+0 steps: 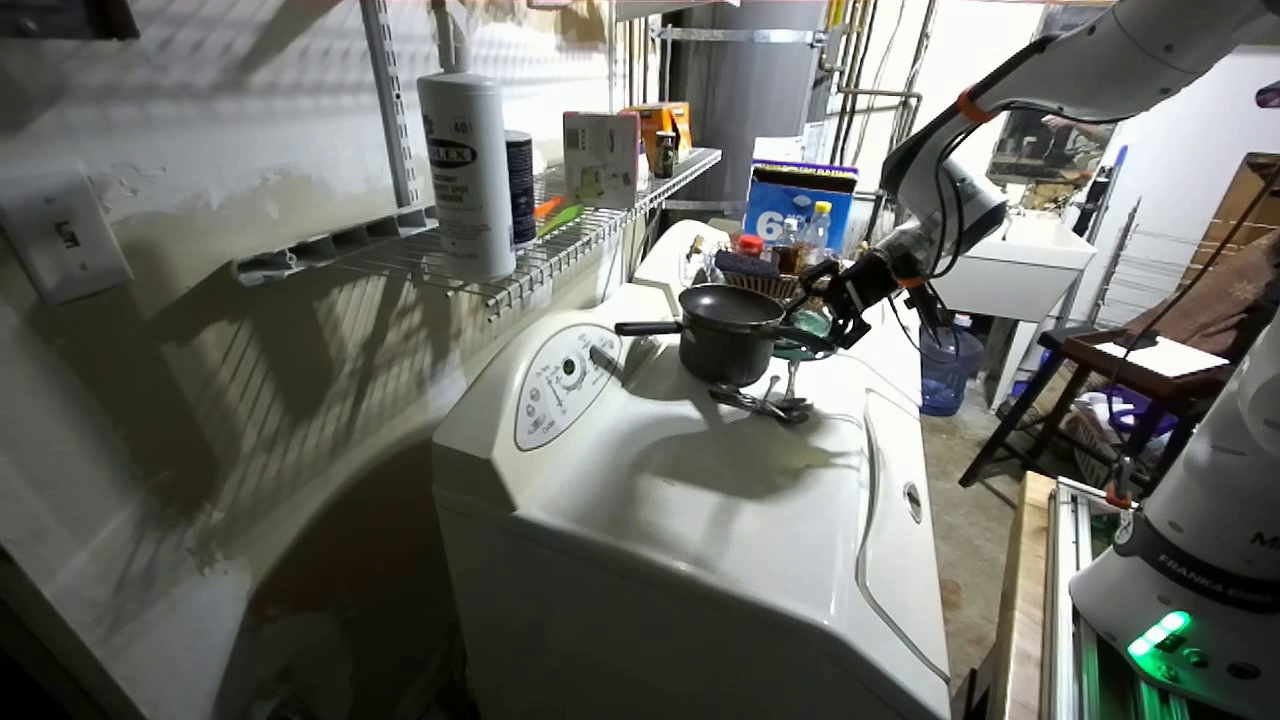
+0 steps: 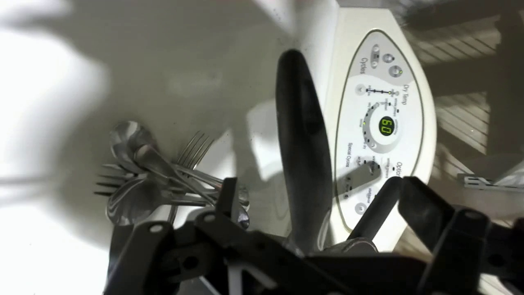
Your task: Put the pan on the pot
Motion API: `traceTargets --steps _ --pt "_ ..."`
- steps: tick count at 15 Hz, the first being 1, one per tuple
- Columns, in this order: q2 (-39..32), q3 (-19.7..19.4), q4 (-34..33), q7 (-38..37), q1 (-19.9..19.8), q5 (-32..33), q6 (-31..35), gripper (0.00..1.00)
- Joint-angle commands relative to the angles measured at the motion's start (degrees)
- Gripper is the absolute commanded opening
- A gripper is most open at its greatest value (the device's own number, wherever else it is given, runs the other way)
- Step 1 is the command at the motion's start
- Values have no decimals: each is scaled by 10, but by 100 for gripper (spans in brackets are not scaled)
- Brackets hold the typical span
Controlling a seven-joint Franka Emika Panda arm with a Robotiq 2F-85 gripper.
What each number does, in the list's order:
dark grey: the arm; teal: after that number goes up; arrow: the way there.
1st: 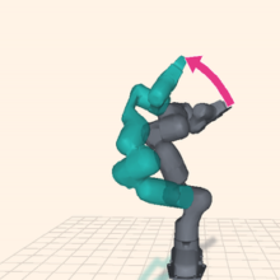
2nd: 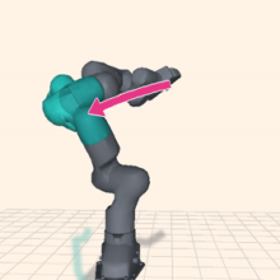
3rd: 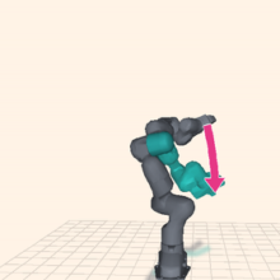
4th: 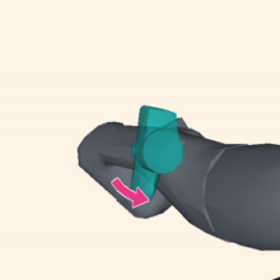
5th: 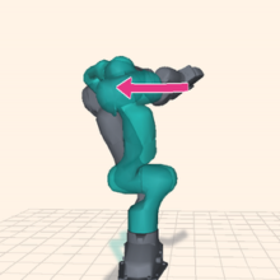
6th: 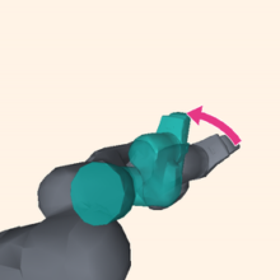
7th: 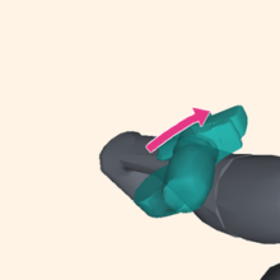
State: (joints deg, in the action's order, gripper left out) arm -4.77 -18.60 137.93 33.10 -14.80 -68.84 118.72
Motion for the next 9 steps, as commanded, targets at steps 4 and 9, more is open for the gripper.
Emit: traceTargets --steps 4,9 --pt "163 34 84 -105 5 207 133 100" --pt "266 65 123 -218 2 397 172 100"
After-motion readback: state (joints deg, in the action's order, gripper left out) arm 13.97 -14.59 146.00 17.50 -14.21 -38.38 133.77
